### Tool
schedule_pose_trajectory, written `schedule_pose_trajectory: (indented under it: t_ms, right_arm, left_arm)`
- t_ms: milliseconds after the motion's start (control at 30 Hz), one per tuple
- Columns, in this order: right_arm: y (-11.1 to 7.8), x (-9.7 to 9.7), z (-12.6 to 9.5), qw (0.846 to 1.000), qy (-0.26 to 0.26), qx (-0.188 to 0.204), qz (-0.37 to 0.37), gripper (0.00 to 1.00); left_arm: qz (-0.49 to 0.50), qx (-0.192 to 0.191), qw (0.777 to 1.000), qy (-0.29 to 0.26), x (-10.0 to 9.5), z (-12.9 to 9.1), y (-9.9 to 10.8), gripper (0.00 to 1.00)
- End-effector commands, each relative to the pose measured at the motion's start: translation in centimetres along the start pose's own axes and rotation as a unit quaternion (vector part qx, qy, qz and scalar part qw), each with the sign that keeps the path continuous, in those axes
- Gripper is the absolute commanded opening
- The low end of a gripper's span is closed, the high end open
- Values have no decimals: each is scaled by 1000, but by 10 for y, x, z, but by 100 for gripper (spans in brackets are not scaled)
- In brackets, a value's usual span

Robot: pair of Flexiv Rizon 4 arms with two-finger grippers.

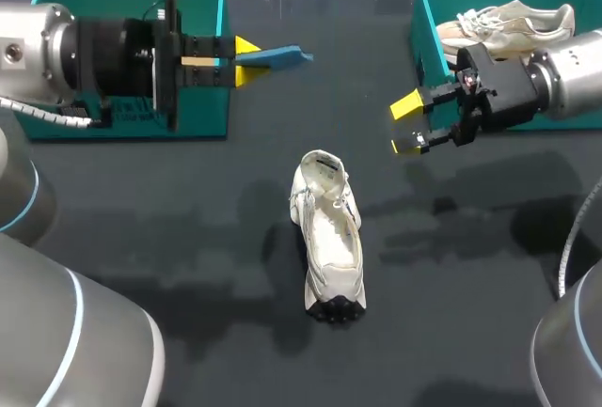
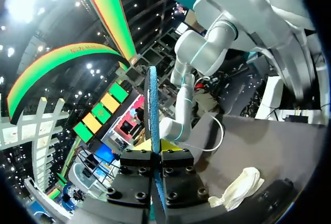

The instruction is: Take the shoe out of the shoebox, open the shoe tongue, remove and reinsert the insole, then place the shoe into the shoebox

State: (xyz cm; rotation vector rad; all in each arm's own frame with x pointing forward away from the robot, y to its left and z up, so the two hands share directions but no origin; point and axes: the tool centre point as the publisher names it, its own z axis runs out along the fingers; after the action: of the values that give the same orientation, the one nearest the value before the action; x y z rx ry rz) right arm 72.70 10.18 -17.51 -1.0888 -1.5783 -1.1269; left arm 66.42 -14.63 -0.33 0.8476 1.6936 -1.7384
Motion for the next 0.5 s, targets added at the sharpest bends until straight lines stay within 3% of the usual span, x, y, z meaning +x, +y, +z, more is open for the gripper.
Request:
schedule_pose_trajectory:
  t_ms: [33,133,300,500]
  right_arm:
    - [1,0,1,1000,-1,1,0,100]
    - [1,0,1,1000,-1,1,0,100]
    - [11,10,14,998,56,6,2,100]
    - [16,21,26,996,78,7,32,100]
  left_arm:
    - [65,2,998,-24,10,-1,-2,0]
    - [87,6,996,-21,12,2,-3,0]
    - [175,14,984,-27,22,1,2,0]
    - [249,-16,968,-13,34,2,20,0]
